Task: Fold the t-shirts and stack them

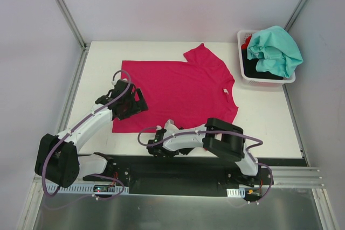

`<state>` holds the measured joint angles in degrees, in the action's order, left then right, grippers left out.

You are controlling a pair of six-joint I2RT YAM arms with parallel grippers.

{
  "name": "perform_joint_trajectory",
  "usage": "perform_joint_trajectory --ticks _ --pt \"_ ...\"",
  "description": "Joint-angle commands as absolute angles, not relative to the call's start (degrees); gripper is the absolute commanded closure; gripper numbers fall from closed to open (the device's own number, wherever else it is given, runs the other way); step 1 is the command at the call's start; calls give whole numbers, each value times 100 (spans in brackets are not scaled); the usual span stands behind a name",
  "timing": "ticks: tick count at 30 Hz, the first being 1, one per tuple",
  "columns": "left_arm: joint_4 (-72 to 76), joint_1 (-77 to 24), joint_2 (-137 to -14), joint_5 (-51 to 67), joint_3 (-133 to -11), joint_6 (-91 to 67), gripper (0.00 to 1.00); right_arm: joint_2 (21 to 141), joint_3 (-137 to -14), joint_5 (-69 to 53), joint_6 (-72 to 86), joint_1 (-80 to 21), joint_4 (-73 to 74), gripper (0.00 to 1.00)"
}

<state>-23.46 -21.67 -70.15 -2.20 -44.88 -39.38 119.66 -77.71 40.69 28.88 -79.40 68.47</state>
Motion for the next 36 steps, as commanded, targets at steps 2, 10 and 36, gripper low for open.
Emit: perform_joint_trajectory --ticks 2,10,36 --pt "-2514 -2162 -6961 -88 -4623 -3823 1 12137 -8086 4130 2822 -7972 6978 63" --pt "-2505 -2162 -6943 -53 -4623 -3797 1 12401 -8191 4412 2760 -7937 7022 68" --pt "-2470 -2197 -7031 -9 -4588 -3823 1 11857 -7638 5027 3199 -7664 7593 99"
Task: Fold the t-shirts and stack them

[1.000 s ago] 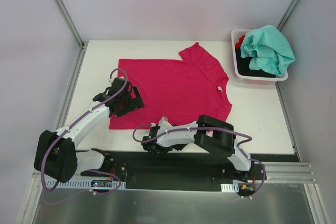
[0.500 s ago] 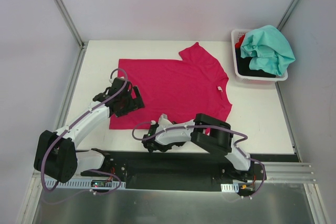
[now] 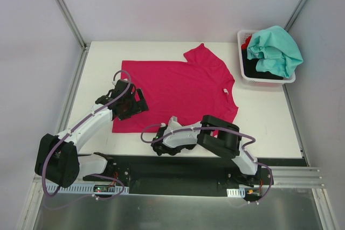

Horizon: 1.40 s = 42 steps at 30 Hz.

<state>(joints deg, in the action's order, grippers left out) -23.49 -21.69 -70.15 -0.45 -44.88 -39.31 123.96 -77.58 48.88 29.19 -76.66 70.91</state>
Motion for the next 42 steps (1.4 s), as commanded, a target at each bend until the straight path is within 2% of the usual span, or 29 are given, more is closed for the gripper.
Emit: perform_joint_trajectory --ticks 1,10,26,42 --pt "-2452 -2215 -7040 -9 -4597 -3815 1 11796 -7612 5027 3312 -7664 7724 99" --pt "-2329 -2382 -7154 114 -4570 -3876 1 10890 -7032 4765 4086 -7822 8419 99" --pt "-2109 -2417 -7111 255 -4386 -3850 1 10301 -6100 3815 5361 -8709 9184 99" --pt "-2039 -2426 -6689 325 -4052 -3850 1 10432 -5651 2751 6179 -9712 9308 99"
